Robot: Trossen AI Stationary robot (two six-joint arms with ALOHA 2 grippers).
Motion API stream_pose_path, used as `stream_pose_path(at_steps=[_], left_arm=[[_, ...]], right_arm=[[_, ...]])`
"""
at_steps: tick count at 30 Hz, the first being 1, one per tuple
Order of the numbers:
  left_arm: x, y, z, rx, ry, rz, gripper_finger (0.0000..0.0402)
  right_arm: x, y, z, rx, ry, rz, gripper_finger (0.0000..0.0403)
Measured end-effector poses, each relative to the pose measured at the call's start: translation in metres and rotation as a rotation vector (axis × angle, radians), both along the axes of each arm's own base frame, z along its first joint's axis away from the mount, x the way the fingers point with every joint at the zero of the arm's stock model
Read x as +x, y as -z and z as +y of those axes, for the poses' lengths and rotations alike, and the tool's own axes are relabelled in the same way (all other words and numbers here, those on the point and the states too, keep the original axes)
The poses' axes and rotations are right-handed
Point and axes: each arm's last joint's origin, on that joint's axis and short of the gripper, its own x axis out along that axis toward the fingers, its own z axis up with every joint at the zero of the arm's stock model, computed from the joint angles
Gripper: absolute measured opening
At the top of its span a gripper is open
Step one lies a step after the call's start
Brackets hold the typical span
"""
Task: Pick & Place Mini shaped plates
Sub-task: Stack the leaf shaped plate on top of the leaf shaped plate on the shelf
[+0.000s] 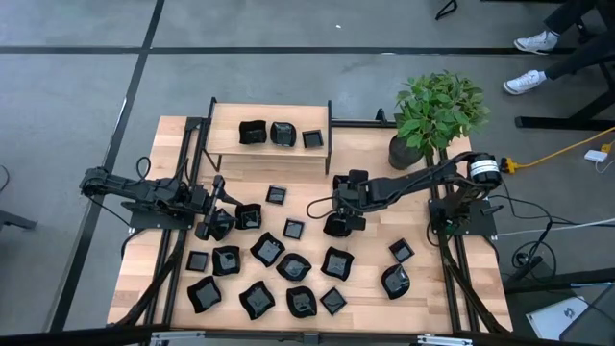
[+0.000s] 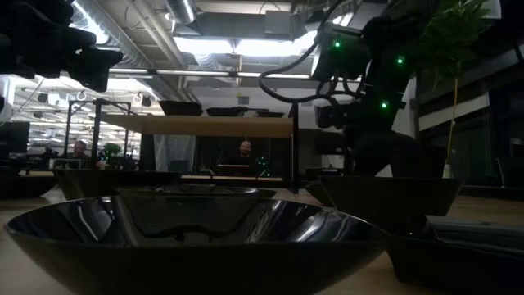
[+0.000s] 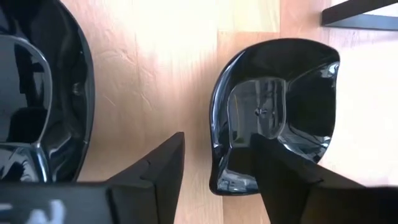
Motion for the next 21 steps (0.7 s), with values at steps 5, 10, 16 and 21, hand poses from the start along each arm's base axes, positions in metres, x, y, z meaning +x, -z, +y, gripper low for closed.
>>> stream_pose_path(at_steps=[5,10,16,21], left_arm=[[0.0000,-0.0001,0.0000,0.000,0.000,-0.001,0.0208],[0.0000,-0.0001,0.0000,-0.001,0.000,-0.001,0.0208],[0.0000,-0.0001,0.0000,0.000,-0.001,-0.001,0.0208],[0.0000,-0.0001,0.0000,0.000,-0.001,-0.001,0.0208]], right_arm=[[0.0000,0.0000,0.0000,0.001,0.000,0.000,0.0127],[-0.0002,0.0001,0.0000,0.002,-0.001,0.002,0.0071],[-0.0002,0.0002,0.0003,0.012,0.001,0.001,0.0008],[0.0000,0.0004,0.0012,0.054,0.018,-0.010,0.0006]])
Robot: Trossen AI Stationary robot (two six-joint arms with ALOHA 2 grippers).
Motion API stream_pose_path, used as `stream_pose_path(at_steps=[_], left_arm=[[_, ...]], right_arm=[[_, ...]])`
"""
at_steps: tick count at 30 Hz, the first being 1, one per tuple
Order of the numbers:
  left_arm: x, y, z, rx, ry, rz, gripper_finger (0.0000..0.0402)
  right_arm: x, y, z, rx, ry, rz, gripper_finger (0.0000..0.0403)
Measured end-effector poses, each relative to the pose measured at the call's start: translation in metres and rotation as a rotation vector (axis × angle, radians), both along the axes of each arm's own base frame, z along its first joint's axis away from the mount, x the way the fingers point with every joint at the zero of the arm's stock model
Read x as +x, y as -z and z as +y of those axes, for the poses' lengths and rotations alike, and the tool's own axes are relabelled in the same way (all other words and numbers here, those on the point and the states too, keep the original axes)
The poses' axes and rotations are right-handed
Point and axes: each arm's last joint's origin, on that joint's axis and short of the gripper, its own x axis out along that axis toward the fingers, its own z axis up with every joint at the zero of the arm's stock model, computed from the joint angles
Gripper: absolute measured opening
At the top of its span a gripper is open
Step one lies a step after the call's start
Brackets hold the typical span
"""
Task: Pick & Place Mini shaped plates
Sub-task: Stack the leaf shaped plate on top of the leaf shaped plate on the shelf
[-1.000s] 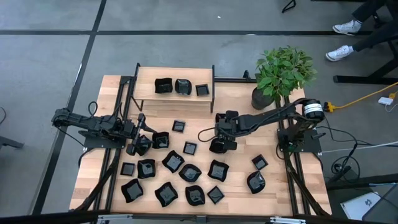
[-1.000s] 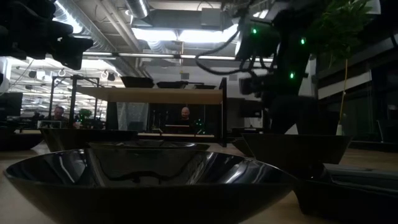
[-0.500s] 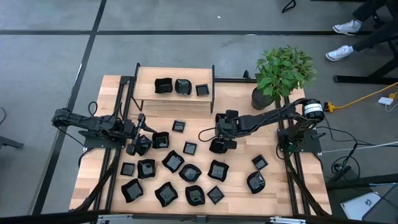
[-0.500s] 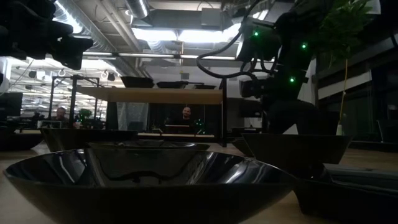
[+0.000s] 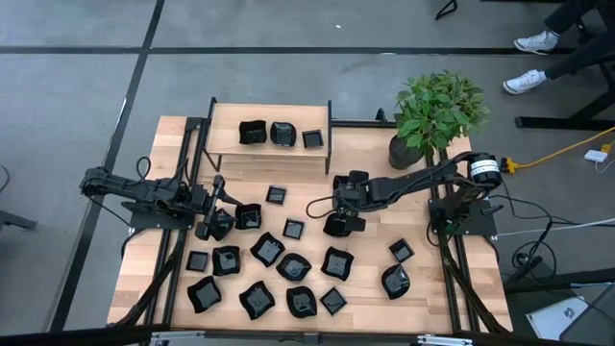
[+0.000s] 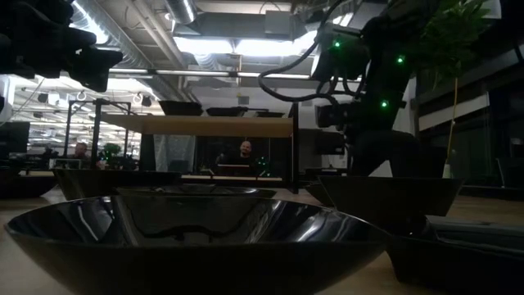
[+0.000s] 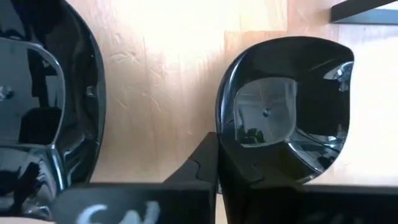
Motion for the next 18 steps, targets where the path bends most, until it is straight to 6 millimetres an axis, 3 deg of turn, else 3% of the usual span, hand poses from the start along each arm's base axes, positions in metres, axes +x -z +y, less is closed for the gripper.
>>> stream_pose_path(at_steps=[6,18], left_arm=[[0.000,0.000,0.000,0.000,0.000,0.000,0.0208],[0.000,0.000,0.000,0.000,0.000,0.000,0.0208]], right_arm=[[0.007,-0.011,0.002,0.076,-0.009,-0.013,0.0003],[0.028,-0.063,0.005,0.159,-0.072,-0.065,0.0001]])
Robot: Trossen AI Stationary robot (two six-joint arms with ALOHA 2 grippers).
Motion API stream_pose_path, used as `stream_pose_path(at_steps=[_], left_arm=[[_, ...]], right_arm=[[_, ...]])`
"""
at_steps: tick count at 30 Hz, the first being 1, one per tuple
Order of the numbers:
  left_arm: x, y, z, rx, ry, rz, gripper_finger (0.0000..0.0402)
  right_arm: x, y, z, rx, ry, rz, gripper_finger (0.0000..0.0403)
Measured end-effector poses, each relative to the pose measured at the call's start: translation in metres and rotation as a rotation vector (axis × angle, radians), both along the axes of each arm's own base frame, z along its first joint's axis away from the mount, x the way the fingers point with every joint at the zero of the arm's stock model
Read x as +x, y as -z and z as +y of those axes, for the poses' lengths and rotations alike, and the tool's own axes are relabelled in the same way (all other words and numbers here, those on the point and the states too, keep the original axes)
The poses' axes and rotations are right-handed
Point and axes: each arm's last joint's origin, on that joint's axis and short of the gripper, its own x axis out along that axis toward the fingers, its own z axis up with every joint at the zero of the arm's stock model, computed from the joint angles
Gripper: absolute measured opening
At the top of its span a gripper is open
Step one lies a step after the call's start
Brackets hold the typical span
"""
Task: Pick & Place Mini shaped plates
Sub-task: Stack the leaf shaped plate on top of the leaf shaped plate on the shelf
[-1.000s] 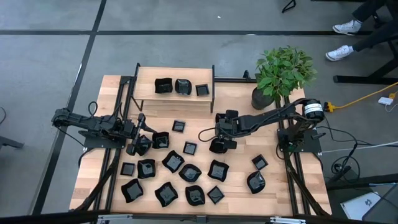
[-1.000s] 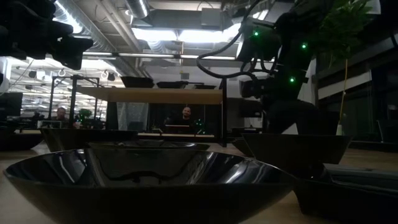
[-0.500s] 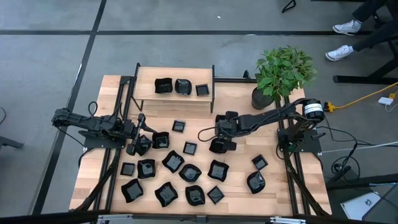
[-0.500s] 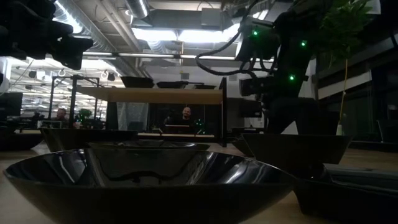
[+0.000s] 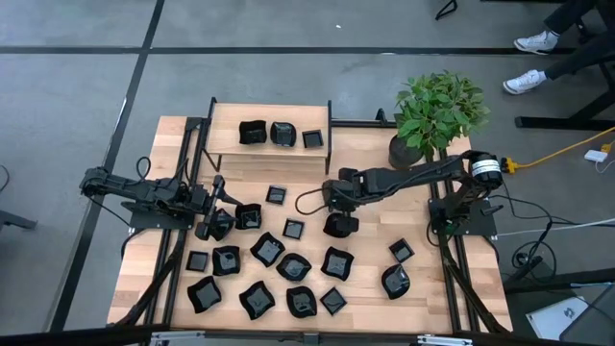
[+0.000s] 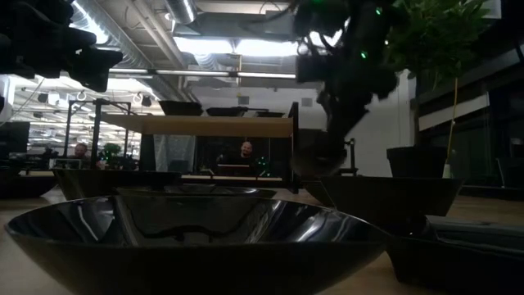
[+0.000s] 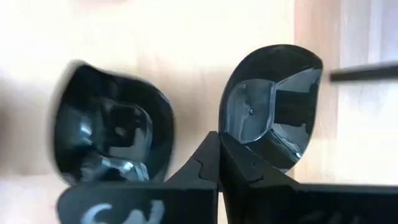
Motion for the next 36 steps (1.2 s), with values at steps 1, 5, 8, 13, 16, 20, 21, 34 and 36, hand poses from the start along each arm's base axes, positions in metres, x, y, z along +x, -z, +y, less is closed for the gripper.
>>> stream_pose_path(at_steps=[1,5,8,13,16,20,21,34,36], left_arm=[[0.000,0.000,0.000,0.000,0.000,0.000,0.0207],[0.000,0.000,0.000,0.000,0.000,0.000,0.0208],[0.000,0.000,0.000,0.000,0.001,0.000,0.0208],[0.000,0.000,0.000,0.000,0.001,0.000,0.0207],[0.000,0.000,0.000,0.000,0.001,0.000,0.0208],[0.000,0.000,0.000,0.000,0.001,0.000,0.0208],[0.000,0.000,0.000,0.000,0.001,0.000,0.0208],[0.000,0.000,0.000,0.000,0.001,0.000,0.0207],[0.000,0.000,0.000,0.000,0.002,0.000,0.0208]], right_arm=[[0.002,-0.004,0.001,0.018,-0.017,-0.013,0.0001],[0.010,-0.018,0.003,0.080,-0.051,-0.065,0.0001],[0.014,-0.026,0.004,0.106,-0.076,-0.103,0.0001],[0.022,-0.041,0.005,0.114,-0.105,-0.173,0.0001],[0.025,-0.047,0.005,0.106,-0.121,-0.208,0.0000],[0.031,-0.057,0.005,0.101,-0.130,-0.267,0.0000],[0.031,-0.059,0.005,0.100,-0.130,-0.276,0.0000],[0.049,-0.099,-0.007,0.025,-0.181,-0.514,0.0000],[0.051,-0.101,-0.013,0.005,-0.183,-0.544,0.0000]])
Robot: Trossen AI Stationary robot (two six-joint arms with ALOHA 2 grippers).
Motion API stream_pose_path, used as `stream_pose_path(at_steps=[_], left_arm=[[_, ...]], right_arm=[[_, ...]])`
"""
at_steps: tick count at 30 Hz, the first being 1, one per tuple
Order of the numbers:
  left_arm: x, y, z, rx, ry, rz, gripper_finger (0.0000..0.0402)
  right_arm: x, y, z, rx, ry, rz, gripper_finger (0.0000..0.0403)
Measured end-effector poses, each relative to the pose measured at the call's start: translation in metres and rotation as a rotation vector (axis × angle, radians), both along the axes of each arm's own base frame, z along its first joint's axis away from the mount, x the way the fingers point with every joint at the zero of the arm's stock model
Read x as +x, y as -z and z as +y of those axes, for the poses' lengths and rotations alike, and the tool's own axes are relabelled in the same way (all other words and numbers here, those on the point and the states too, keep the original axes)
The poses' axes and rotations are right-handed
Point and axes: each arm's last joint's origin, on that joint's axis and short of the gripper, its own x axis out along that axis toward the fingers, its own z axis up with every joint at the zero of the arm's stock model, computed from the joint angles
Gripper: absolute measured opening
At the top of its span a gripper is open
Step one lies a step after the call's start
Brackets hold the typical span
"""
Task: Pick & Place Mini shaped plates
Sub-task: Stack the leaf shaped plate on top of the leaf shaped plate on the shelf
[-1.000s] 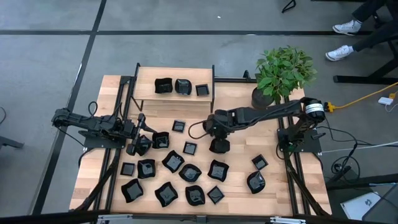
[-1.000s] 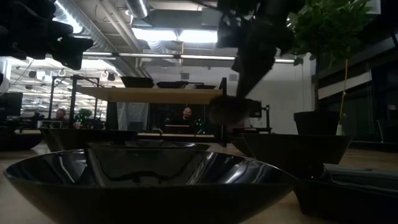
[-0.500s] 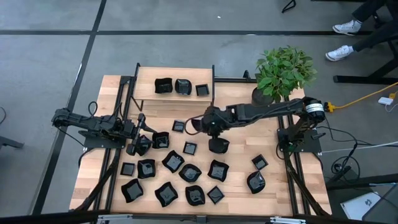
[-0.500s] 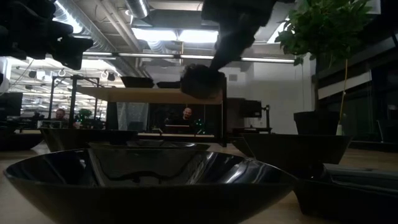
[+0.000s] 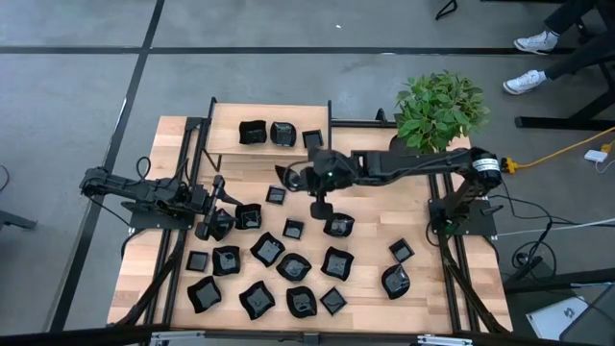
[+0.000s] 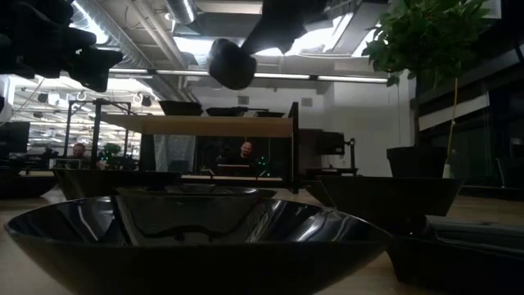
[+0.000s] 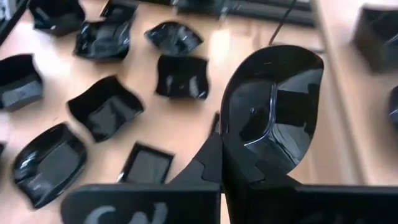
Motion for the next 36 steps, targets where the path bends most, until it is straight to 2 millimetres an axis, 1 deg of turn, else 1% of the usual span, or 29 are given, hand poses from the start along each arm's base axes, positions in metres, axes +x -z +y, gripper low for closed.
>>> stream_pose_path(at_steps=[5,11,15,20,28,36], left_arm=[[0.000,0.000,0.000,0.000,0.000,0.000,0.0208],[0.000,0.000,0.000,0.000,0.000,0.000,0.0208],[0.000,0.000,0.000,0.000,0.000,0.000,0.0208],[0.000,0.000,0.000,0.000,0.000,0.000,0.0207],[0.000,0.000,0.000,0.000,0.000,0.000,0.0208],[0.000,0.000,0.000,0.000,0.000,0.000,0.0207]], right_arm=[[0.003,-0.006,-0.018,-0.050,0.027,-0.070,0.0000],[0.005,-0.015,-0.045,-0.112,0.079,-0.165,0.0000],[0.006,-0.016,-0.064,-0.123,0.128,-0.207,0.0000],[0.009,-0.005,-0.085,-0.123,0.176,-0.178,0.0000],[0.019,0.021,-0.104,-0.123,0.209,-0.117,0.0000],[0.018,0.022,-0.114,-0.135,0.226,-0.120,0.0020]])
